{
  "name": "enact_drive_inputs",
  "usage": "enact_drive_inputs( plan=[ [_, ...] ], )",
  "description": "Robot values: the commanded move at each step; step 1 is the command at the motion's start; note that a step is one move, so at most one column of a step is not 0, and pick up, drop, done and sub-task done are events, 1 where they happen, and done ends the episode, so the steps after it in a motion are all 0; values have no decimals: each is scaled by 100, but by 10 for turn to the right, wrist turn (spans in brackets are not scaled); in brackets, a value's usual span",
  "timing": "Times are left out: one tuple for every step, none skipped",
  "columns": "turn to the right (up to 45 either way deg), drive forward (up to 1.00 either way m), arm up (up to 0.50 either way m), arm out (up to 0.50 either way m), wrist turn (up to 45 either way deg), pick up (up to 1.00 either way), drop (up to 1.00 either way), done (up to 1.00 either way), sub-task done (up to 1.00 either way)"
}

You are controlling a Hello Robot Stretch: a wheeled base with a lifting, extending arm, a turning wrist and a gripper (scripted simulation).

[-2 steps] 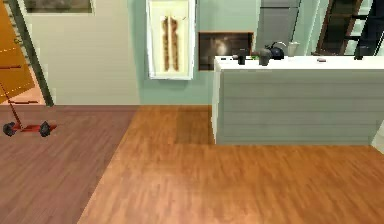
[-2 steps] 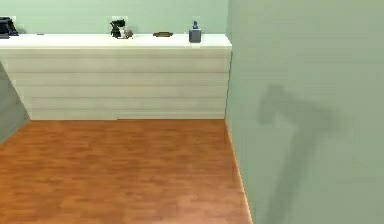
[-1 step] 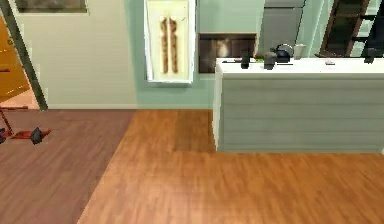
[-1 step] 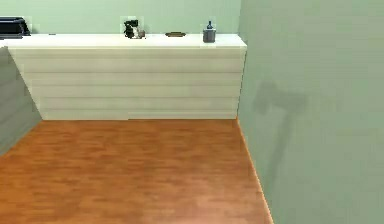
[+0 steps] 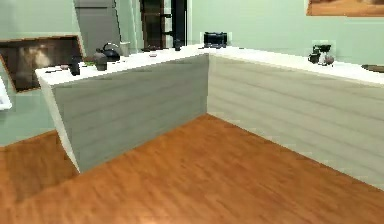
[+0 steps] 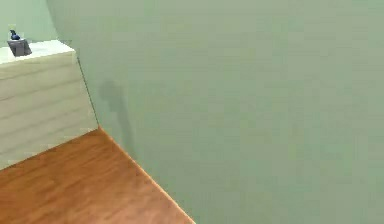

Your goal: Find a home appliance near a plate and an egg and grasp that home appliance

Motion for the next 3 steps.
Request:
enact_drive_inputs(
  plan=[
    [420,0,0,0,0,0,0,0,0],
    [0,100,0,0,0,0,0,0,0],
    [60,0,0,0,0,0,0,0,0]
  ],
)
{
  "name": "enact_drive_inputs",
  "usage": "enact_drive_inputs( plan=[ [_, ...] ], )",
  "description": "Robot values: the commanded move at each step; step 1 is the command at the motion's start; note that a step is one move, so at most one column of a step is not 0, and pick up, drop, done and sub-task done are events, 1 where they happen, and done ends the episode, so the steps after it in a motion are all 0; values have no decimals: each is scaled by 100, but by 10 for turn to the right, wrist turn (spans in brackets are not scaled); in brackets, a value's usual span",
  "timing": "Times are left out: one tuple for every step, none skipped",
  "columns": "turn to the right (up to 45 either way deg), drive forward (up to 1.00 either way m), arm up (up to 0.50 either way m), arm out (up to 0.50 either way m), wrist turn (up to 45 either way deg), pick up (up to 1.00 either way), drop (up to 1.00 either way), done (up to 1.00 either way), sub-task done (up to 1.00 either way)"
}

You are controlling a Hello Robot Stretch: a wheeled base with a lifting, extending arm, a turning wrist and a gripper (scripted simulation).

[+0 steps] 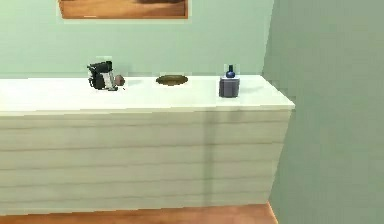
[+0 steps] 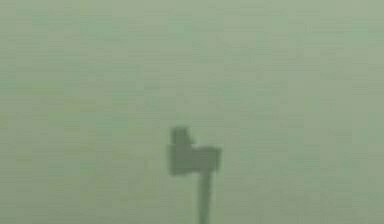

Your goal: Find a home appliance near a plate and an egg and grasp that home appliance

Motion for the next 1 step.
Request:
enact_drive_inputs(
  plan=[
    [0,55,0,0,0,0,0,0,0]
  ],
)
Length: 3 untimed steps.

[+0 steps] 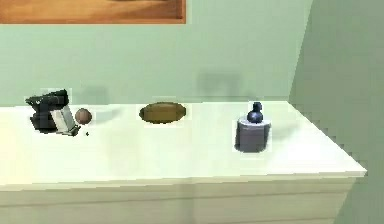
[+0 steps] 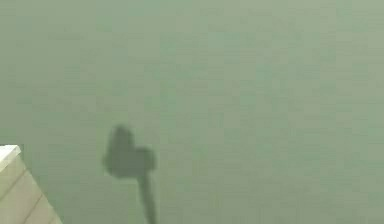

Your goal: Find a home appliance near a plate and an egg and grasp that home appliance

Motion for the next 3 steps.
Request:
enact_drive_inputs(
  plan=[
    [-450,0,0,0,0,0,0,0,0],
    [-390,0,0,0,0,0,0,0,0],
    [0,30,0,0,0,0,0,0,0]
  ],
)
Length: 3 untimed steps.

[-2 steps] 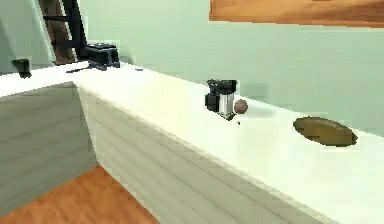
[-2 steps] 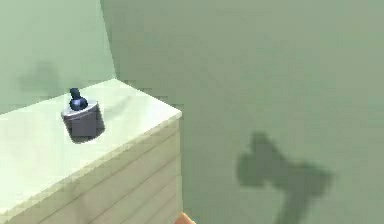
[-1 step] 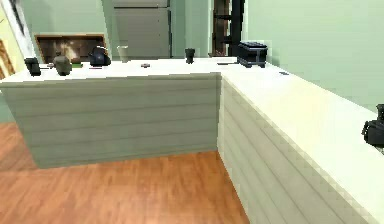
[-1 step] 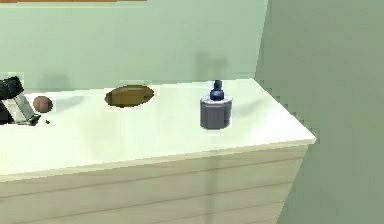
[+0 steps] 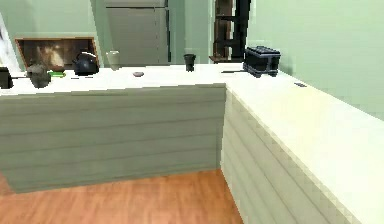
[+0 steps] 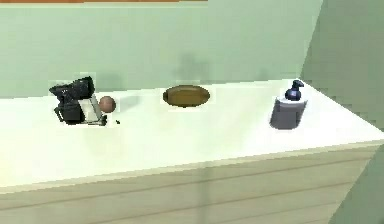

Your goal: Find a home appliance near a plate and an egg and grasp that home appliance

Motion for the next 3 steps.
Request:
enact_drive_inputs(
  plan=[
    [450,0,0,0,0,0,0,0,0],
    [-450,0,0,0,0,0,0,0,0],
    [-120,0,0,0,0,0,0,0,0]
  ],
)
